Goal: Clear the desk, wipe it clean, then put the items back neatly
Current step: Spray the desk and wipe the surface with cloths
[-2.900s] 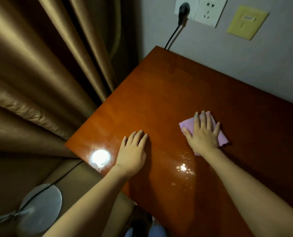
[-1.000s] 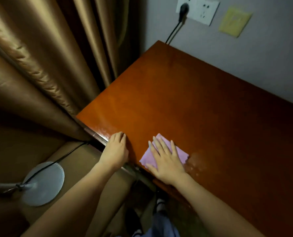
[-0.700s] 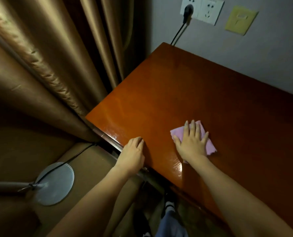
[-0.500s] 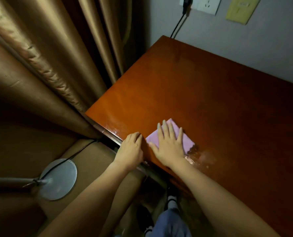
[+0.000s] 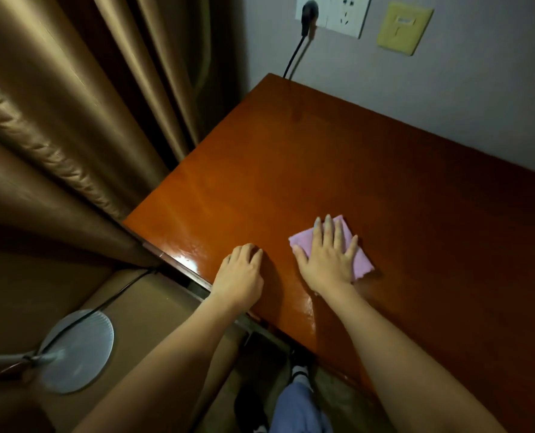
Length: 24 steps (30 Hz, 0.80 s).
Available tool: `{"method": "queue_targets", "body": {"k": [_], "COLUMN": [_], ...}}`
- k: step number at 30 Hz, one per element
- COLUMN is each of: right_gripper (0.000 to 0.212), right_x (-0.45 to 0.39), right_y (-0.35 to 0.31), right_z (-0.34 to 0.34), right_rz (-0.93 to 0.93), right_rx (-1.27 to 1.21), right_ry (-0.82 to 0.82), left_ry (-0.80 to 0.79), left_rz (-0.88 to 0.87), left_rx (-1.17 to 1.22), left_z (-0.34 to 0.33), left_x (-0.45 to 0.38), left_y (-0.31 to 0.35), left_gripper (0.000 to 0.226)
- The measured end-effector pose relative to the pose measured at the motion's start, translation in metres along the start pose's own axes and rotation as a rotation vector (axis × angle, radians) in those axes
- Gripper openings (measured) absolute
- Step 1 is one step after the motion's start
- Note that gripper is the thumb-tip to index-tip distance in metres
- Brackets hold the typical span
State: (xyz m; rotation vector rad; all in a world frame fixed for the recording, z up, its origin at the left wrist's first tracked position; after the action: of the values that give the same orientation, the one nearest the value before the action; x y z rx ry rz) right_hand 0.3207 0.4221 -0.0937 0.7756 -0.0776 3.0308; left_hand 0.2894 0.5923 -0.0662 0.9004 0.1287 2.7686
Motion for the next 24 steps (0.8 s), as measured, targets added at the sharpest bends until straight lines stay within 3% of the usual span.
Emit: {"method": "queue_targets", "body": {"k": [5, 9, 14, 19, 21, 24], "right_gripper": [0.078, 0.074, 0.081, 0.077, 0.078, 0.074], "right_x": [0.020, 0.035, 0.002, -0.046, -0.054, -0.048], "right_y": [-0.020, 0.030, 0.097, 0.061, 0.036, 0.020], "right_z": [-0.016, -0.032, -0.005, 0.028, 0.029, 0.021], "right_rz": [0.256, 0.483, 0.209, -0.067, -0.038, 0.164], "right_rx": [0.123, 0.281, 0.192, 0.020, -0.020, 0.063], "right_ry": [0.023, -0.034, -0.033, 0.004, 0.033, 0.004], "left_ry": [-0.020, -0.059, -0.074, -0.073, -0.049, -0.044], "left_rz": [0.018, -0.010, -0.047, -0.044, -0.022, 0.026], "left_rx": [-0.019, -0.037, -0.014, -0.032, -0.031, 0.018], "left_z": [0.008, 0.013, 0.026, 0.037, 0.043, 0.049], "left_x": [-0.006, -0.015, -0.035, -0.053, -0.059, -0.065], "left_y": [-0.007, 0.001, 0.017, 0.028, 0.026, 0.024], "left_gripper": [0.056, 0.056, 0.055, 0.055, 0.055, 0.055]}}
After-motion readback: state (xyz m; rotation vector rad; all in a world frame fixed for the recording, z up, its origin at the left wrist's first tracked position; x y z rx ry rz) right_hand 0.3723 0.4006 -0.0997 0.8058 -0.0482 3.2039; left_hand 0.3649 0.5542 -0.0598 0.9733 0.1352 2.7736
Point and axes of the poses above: each hand's wrist, its own x-axis away from the middle knuckle, its own z-axis out of the back of the hand, y = z × x, the point moved 2 cm from there along -x, towards the middle knuckle, and after that the axes turned 15 degrees about -y, right-handed, at the moved point
